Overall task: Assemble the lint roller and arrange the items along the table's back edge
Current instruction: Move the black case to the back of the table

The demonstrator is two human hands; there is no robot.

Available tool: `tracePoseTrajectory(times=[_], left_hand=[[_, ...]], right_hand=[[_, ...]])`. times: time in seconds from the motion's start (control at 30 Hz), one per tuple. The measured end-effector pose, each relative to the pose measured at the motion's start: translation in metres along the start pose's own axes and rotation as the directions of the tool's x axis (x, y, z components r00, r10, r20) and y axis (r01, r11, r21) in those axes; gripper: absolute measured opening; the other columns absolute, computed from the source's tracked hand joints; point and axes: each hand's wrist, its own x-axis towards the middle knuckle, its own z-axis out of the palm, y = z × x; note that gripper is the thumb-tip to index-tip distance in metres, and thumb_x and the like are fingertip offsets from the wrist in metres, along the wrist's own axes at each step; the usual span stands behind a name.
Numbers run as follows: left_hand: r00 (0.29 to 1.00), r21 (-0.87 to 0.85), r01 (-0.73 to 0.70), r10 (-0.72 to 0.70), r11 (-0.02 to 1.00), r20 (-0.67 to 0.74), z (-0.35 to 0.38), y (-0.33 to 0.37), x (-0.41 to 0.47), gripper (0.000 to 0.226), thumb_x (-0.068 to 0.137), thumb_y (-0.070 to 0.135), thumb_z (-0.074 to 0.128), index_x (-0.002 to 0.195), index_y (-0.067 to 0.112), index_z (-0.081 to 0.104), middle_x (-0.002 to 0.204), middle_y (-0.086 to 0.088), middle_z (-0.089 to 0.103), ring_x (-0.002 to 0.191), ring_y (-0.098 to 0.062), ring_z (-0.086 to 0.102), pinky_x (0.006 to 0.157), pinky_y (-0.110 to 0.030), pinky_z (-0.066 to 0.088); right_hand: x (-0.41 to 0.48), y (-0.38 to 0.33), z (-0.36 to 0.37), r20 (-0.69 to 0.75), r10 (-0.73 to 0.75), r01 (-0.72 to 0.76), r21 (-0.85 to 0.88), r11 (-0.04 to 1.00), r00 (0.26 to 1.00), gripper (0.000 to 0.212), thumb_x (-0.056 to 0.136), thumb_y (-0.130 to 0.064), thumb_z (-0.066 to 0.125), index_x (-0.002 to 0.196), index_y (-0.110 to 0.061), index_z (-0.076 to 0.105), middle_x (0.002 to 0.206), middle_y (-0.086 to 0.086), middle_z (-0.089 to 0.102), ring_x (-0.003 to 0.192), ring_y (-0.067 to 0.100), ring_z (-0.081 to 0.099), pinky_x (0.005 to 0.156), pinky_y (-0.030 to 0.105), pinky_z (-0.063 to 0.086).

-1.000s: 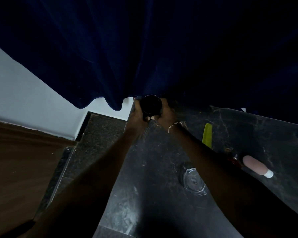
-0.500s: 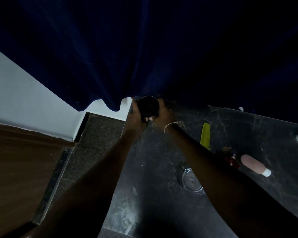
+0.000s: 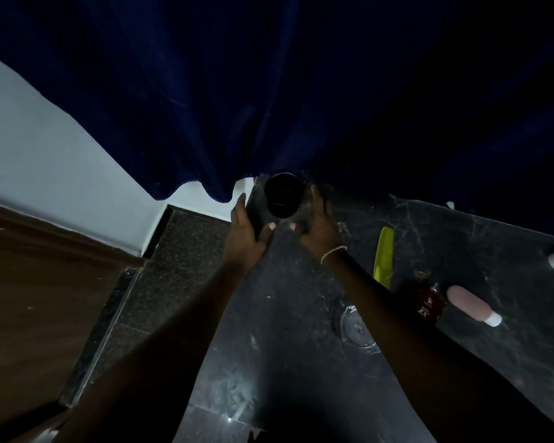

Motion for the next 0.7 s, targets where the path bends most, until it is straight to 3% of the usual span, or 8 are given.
tracePoseTrajectory(times=[0.13, 0.27, 0.37, 0.6, 0.7], left_hand=[[0.989, 0.371, -0.141, 0.144, 0.918, 0.021, -0.012, -0.007, -0.036, 0.088, 0.1, 0.067, 0.044, 0.164, 0.028, -0.001, 0.174, -0.001, -0.002, 0.16, -0.028, 0.013, 0.123, -0.045, 0.025], [0.943, 0.591, -0.326, 0.297, 0.738, 0.15, -0.01, -0.002, -0.075, 0.079, 0.105, 0.065, 0.029, 0.166, 0.025, -0.003, 0.174, -0.007, -0.007, 0.162, -0.026, -0.006, 0.13, -0.052, 0.014], [0.91, 0.628, -0.406, 0.357, 0.664, 0.212, 0.003, 0.007, -0.101, 0.075, 0.108, 0.06, 0.023, 0.166, 0.023, -0.005, 0.174, -0.007, -0.01, 0.162, -0.025, -0.01, 0.13, -0.054, 0.016], [0.868, 0.588, -0.497, 0.367, 0.639, 0.334, 0.063, 0.028, -0.163, 0.074, 0.108, 0.057, 0.025, 0.165, 0.025, -0.01, 0.174, -0.005, -0.014, 0.161, -0.024, -0.014, 0.129, -0.05, 0.004], [0.856, 0.589, -0.517, 0.357, 0.621, 0.375, 0.088, 0.036, -0.183, 0.073, 0.108, 0.056, 0.026, 0.166, 0.021, -0.001, 0.174, -0.009, -0.007, 0.161, -0.027, -0.009, 0.13, -0.051, 0.007]], right_hand=[[-0.038, 0.011, -0.005, -0.078, -0.127, 0.096, -0.318, 0.943, 0.989, 0.096, 0.088, -0.054, 0.057, 0.158, -0.031, -0.004, 0.166, 0.006, 0.007, 0.152, 0.036, 0.017, 0.11, 0.064, 0.03], [-0.087, 0.018, -0.017, -0.111, -0.194, 0.129, -0.428, 0.895, 0.975, 0.092, 0.089, -0.054, 0.051, 0.159, -0.032, -0.004, 0.168, 0.004, 0.001, 0.154, 0.035, 0.009, 0.109, 0.062, 0.034], [-0.126, 0.027, -0.027, -0.103, -0.223, 0.146, -0.491, 0.859, 0.969, 0.088, 0.089, -0.052, 0.052, 0.16, -0.03, 0.003, 0.168, 0.005, 0.001, 0.155, 0.033, 0.007, 0.109, 0.059, 0.035], [-0.211, 0.073, -0.053, -0.106, -0.164, 0.089, -0.509, 0.856, 0.981, 0.083, 0.092, -0.051, 0.048, 0.16, -0.028, 0.006, 0.168, 0.004, 0.004, 0.155, 0.03, 0.009, 0.111, 0.055, 0.034], [-0.24, 0.096, -0.064, -0.133, -0.101, 0.03, -0.456, 0.89, 0.986, 0.079, 0.092, -0.043, 0.051, 0.159, -0.022, 0.016, 0.164, 0.009, 0.019, 0.149, 0.035, 0.025, 0.11, 0.053, 0.038]])
